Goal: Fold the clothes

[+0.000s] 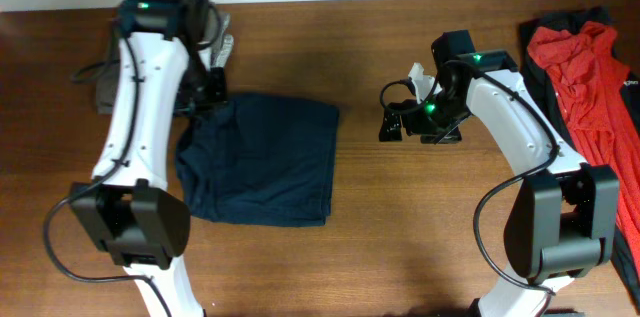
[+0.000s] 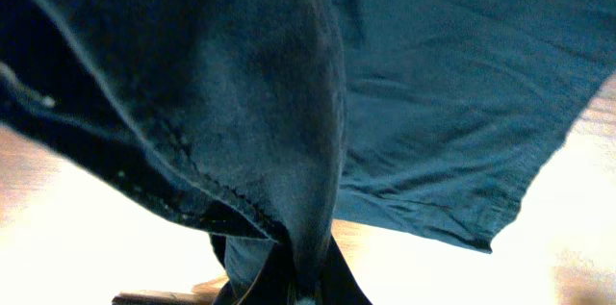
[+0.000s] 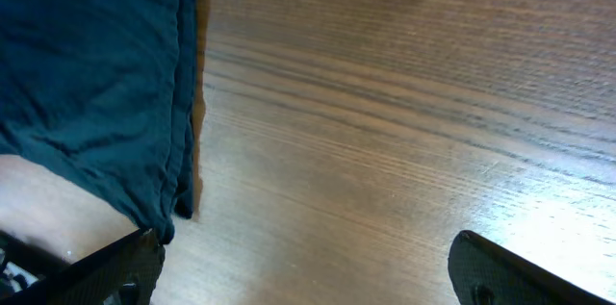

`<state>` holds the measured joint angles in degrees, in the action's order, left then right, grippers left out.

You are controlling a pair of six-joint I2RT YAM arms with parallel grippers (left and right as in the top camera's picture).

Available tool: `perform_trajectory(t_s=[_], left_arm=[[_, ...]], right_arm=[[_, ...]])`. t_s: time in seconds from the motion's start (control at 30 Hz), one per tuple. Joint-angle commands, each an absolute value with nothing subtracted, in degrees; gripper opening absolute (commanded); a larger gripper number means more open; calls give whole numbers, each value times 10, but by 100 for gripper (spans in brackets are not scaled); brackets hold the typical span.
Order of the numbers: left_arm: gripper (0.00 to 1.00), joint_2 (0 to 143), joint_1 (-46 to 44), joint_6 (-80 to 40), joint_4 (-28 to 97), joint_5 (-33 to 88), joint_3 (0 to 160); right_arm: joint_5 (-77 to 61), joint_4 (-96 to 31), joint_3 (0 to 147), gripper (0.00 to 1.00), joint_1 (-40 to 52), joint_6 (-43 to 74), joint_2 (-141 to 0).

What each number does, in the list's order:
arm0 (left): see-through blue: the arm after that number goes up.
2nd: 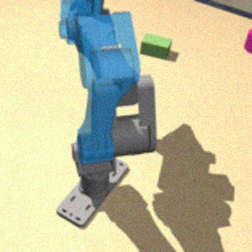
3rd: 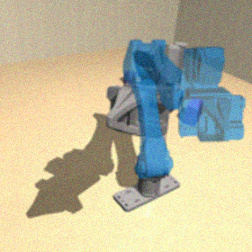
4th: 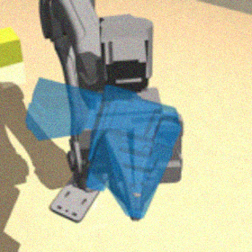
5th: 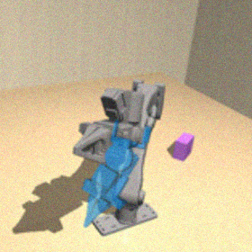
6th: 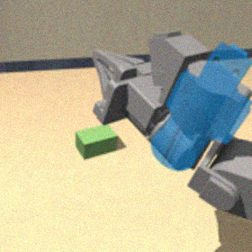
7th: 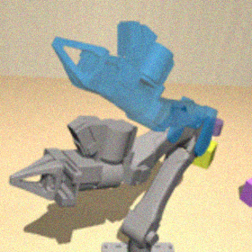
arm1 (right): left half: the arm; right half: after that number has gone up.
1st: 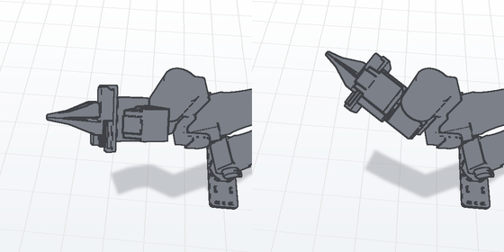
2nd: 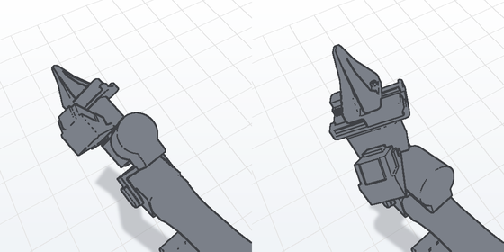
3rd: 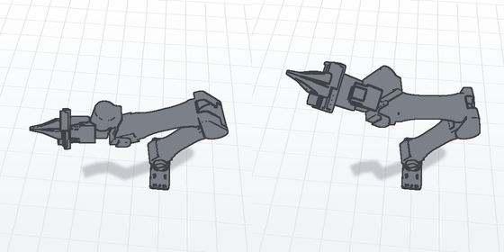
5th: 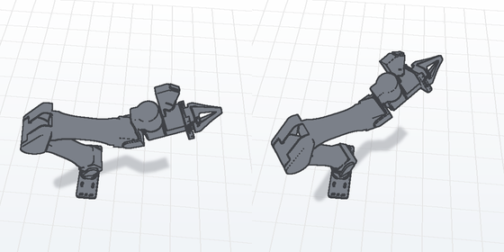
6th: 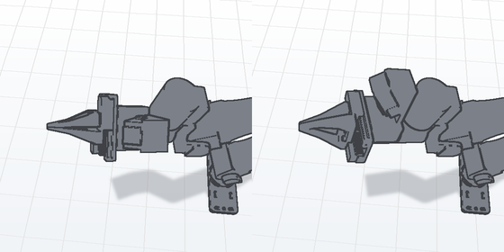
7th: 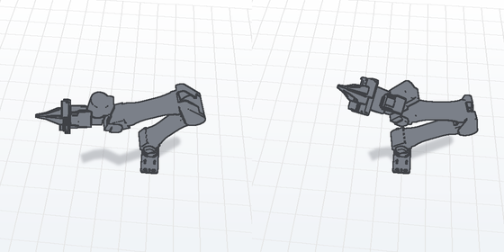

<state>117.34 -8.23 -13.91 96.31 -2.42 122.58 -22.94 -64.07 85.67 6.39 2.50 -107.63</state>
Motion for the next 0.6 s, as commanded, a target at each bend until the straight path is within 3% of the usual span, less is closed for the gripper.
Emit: perform_trajectory(t_s=[0.0,0.43,0.5,0.57], left_arm=[[0,1152,-110,-163,965,-28,1238],[0,1153,-192,-196,953,-29,1237],[0,1153,-194,-202,950,-29,1238],[1,1152,-194,-211,950,-43,1240]], right_arm=[[-218,-634,853,99,60,20,-1075],[-218,-601,853,100,21,24,-1081],[-213,-605,853,95,17,23,-1093],[-208,-610,853,83,16,23,-1106]])
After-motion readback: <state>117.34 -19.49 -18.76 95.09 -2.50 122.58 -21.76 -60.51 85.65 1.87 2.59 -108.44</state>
